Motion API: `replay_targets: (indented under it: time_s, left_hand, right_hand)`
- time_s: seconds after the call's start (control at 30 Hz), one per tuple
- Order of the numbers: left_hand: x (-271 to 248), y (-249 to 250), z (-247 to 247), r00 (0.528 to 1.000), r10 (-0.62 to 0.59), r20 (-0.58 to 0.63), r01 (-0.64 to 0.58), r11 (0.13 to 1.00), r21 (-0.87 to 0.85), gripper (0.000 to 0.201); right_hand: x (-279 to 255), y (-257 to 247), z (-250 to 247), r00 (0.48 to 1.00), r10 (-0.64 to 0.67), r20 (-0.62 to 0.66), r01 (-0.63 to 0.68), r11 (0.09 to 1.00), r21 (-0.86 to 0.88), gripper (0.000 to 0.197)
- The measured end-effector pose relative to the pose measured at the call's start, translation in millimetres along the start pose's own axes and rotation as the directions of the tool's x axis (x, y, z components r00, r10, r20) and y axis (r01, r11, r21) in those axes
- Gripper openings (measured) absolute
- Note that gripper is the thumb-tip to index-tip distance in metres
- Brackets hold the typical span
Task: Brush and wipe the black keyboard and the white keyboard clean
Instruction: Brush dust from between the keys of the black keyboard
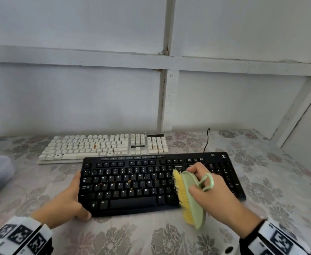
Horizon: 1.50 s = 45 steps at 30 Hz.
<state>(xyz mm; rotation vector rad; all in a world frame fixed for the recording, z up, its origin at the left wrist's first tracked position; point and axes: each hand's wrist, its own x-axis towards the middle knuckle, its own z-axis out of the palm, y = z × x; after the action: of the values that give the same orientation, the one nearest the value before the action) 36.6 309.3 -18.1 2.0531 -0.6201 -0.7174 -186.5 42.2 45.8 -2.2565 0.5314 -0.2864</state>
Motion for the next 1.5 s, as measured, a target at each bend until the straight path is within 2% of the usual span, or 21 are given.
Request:
replay_targets:
  time_s: [0.1, 0.23, 0.33, 0.5, 0.7, 0.77, 0.9, 0.97, 1.1, 1.23, 1.27, 1.43, 1.5]
  left_hand:
    - [-0.7, -1.2, -0.5, 1.000, -0.001, -0.006, 0.001, 1.000, 0.008, 0.120]
    - [-0.3, -0.5, -1.2, 1.000, 0.001, 0.006, -0.001, 1.000, 0.015, 0.121]
    - [-0.7, 1.2, -0.6, 1.000, -0.005, 0.009, 0.005, 1.000, 0.024, 0.121]
    - [-0.6, 1.0, 0.6, 1.000, -0.008, -0.017, 0.008, 1.000, 0.022, 0.116]
    - [2.6, -4.2, -0.7, 1.000, -0.022, -0.020, 0.022, 1.000, 0.001, 0.122]
    - [2.7, -4.0, -1.3, 0.999, -0.026, -0.022, 0.026, 1.000, 0.008, 0.121]
    - [1.6, -2.5, -0.9, 0.999, -0.031, -0.024, 0.031, 0.999, 0.017, 0.119]
    - [0.6, -2.3, -0.1, 0.999, -0.033, -0.022, 0.033, 0.999, 0.016, 0.119]
    - [-1.8, 0.5, 1.1, 0.999, -0.019, -0.028, 0.019, 1.000, 0.004, 0.117]
    - [-3.0, 0.1, 1.3, 0.999, -0.010, -0.034, 0.010, 1.000, -0.006, 0.115]
    - [-3.4, -0.2, 0.7, 1.000, -0.003, -0.030, 0.003, 1.000, -0.012, 0.115]
    - [-5.5, -0.6, -1.7, 1.000, 0.009, 0.007, -0.009, 0.999, -0.043, 0.116]
    - [-5.3, -2.1, -2.8, 1.000, 0.009, 0.022, -0.008, 0.999, -0.042, 0.116]
  right_hand:
    - [3.1, -8.8, -13.0, 1.000, 0.022, 0.022, -0.022, 1.000, 0.002, 0.020]
    - [30.1, -24.9, -25.7, 0.991, -0.045, -0.123, 0.049, 0.998, 0.028, 0.023]
    - [47.3, -27.8, -21.1, 0.985, -0.068, -0.161, 0.079, 0.995, 0.060, 0.028]
    - [37.3, -19.9, -7.7, 0.993, -0.067, -0.092, 0.070, 0.997, 0.026, 0.025]
    - [11.2, -13.9, -2.1, 0.999, -0.024, 0.036, 0.025, 1.000, -0.012, 0.021]
    - [15.9, -20.0, -11.3, 1.000, -0.017, -0.012, 0.017, 1.000, 0.012, 0.021]
    - [37.9, -31.9, -17.9, 0.980, -0.059, -0.189, 0.083, 0.989, 0.122, 0.026]
    - [44.4, -33.3, -13.5, 0.976, -0.058, -0.208, 0.089, 0.986, 0.143, 0.027]
    - [31.5, -23.4, -0.1, 0.989, -0.020, -0.144, 0.032, 0.996, 0.086, 0.024]
    - [10.6, -15.8, 3.0, 1.000, 0.025, 0.013, -0.025, 0.999, 0.032, 0.024]
    - [9.8, -17.3, -0.2, 0.999, 0.029, 0.016, -0.029, 0.999, 0.037, 0.023]
    - [33.0, -31.7, -13.9, 0.981, -0.043, -0.190, 0.062, 0.993, 0.096, 0.029]
    - [42.0, -35.0, -13.5, 0.973, -0.052, -0.225, 0.079, 0.991, 0.110, 0.030]
